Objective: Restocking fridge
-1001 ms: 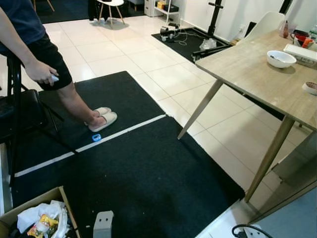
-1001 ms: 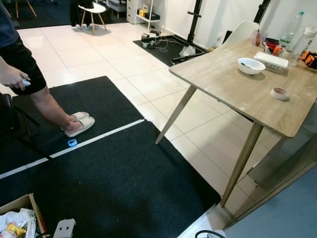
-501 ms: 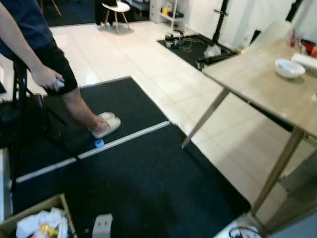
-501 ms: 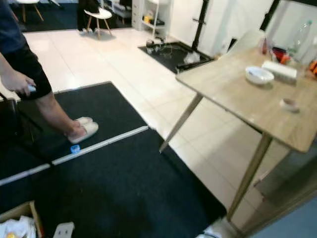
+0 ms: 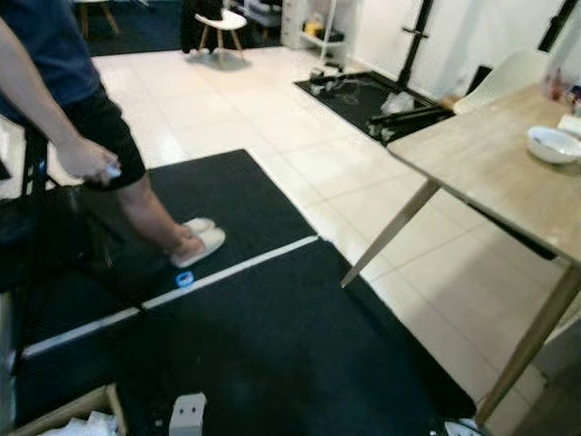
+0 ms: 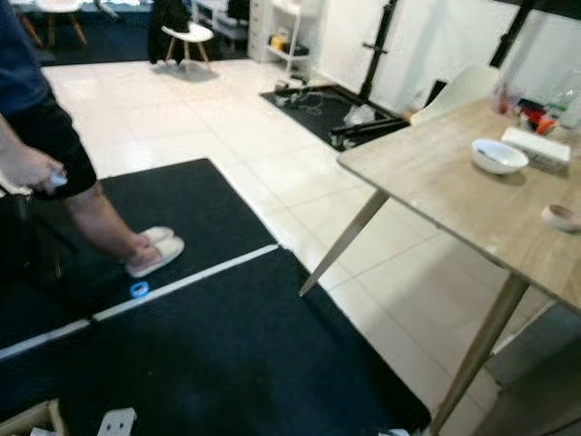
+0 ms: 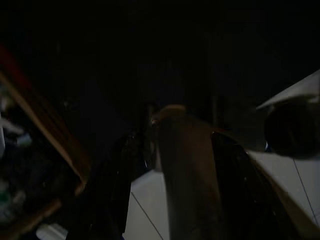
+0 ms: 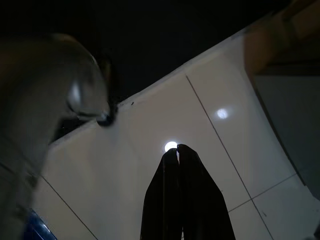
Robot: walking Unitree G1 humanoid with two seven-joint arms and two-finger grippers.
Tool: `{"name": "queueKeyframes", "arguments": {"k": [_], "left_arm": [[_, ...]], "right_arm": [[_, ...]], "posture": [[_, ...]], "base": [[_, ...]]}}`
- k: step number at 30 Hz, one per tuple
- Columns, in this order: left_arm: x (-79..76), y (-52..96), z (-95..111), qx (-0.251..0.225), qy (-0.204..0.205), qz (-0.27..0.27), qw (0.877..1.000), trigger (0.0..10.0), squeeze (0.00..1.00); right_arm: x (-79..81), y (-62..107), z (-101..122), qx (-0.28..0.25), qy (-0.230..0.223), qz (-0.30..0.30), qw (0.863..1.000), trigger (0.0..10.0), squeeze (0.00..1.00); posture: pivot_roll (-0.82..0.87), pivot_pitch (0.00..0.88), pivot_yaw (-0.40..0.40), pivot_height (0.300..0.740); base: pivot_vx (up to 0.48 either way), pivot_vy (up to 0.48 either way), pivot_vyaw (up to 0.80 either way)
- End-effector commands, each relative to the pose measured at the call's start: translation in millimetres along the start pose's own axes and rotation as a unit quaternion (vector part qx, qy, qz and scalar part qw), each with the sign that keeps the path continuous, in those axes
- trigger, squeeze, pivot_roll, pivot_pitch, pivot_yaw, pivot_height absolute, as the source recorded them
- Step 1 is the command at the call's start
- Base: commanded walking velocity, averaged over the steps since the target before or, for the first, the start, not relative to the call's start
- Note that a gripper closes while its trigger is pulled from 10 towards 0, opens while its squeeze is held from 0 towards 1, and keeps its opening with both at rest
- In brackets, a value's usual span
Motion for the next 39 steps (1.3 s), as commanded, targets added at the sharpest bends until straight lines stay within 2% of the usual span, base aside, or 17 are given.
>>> {"name": "queueKeyframes", "arguments": {"k": [1,29,39], "left_arm": [[-4.7,-0.8,-2.8,0.007,0.000,-0.006,1.000,10.0,0.00],[-4.3,-1.3,0.3,0.005,-0.007,-0.006,1.000,10.0,0.00],[3.0,-1.0,4.8,0.002,-0.008,0.016,1.000,10.0,0.00]], "right_arm": [[-3.8,0.3,4.4,-0.006,0.002,-0.005,1.000,10.0,0.00],[0.1,-1.4,11.1,-0.007,0.011,-0.004,1.000,10.0,0.00],[2.2,-2.1,14.7,-0.006,0.019,0.000,1.000,10.0,0.00]], "posture": [[0.01,0.000,-0.069,0.740],[-0.01,0.000,-0.064,0.740],[0.00,0.000,-0.079,0.740]], "base": [[0.439,0.000,0.00],[0.429,0.000,0.00],[0.064,0.000,0.00]]}}
Point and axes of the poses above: a point about 5 cm out from each wrist's last joint towards the gripper, its own y axis pointing back from the gripper into the wrist, its own z axis along the axis of the wrist's last joint, x = y × z, the point moved 3 cm from there along -y, pointing out of the wrist towards the gripper, and after that the axes turned 4 degrees about -y, right-handed, at the moved point
